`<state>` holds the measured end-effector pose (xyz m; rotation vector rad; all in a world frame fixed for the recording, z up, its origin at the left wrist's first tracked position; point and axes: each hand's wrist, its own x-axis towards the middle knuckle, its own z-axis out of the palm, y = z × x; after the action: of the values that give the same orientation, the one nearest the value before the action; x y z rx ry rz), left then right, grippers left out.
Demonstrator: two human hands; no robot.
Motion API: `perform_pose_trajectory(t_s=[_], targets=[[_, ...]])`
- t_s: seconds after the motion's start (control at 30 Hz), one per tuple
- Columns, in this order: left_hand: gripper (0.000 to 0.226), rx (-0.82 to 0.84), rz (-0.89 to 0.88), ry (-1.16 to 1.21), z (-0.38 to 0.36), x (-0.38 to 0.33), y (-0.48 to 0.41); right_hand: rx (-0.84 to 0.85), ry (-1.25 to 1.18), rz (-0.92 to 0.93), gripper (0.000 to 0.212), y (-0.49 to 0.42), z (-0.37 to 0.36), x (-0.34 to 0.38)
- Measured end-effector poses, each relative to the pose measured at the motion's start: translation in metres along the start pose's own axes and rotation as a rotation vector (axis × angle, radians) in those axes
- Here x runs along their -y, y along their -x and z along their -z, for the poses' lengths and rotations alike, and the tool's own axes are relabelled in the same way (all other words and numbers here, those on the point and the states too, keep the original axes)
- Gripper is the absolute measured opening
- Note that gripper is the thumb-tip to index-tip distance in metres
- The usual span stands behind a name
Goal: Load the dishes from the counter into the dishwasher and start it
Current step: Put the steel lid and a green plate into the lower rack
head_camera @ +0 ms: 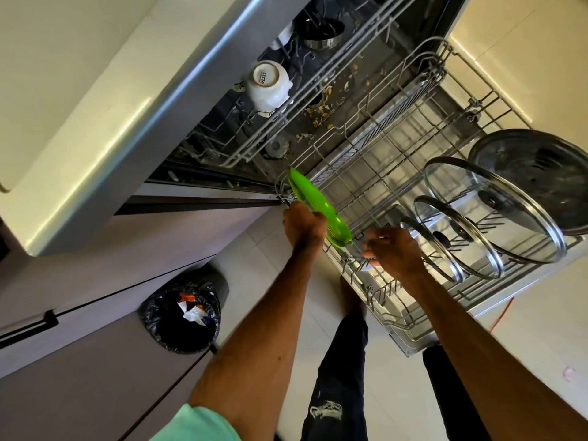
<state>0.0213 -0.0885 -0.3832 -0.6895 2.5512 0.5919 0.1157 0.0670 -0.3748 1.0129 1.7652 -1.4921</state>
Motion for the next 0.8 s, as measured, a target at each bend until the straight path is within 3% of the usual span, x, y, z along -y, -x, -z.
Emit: perform_pose_trajectory(t_s=[0.17,0.3,0.43,0.53,0.67,0.8], targets=[[0.020,0.032,-0.071,-0.006,-0.004,-0.012,-0.011,-0.008,-0.045,-0.021,0.022,0.011,0.003,0.012],[0.033,0.083,-0.115,-0.014,-0.004,-0.027,-0.022,0.016,-0.046,-0.028,0.028,0.008,0.003,0.011],[0.037,0.183,-0.006,0.074,-0.007,-0.032,-0.038,0.025,-0.079,-0.025,0.019,0.010,0.000,0.021],[0.053,0.278,0.139,0.169,-0.017,-0.032,-0.029,0.032,-0.060,-0.015,0.018,0.011,0.001,0.023],[0.070,0.285,0.186,0.206,-0.037,-0.031,-0.006,0.019,-0.038,-0.034,0.020,0.005,-0.001,0.015],[0.045,0.228,0.113,0.243,-0.046,-0.024,-0.003,0.023,-0.027,-0.026,0.020,0.003,-0.002,0.011]])
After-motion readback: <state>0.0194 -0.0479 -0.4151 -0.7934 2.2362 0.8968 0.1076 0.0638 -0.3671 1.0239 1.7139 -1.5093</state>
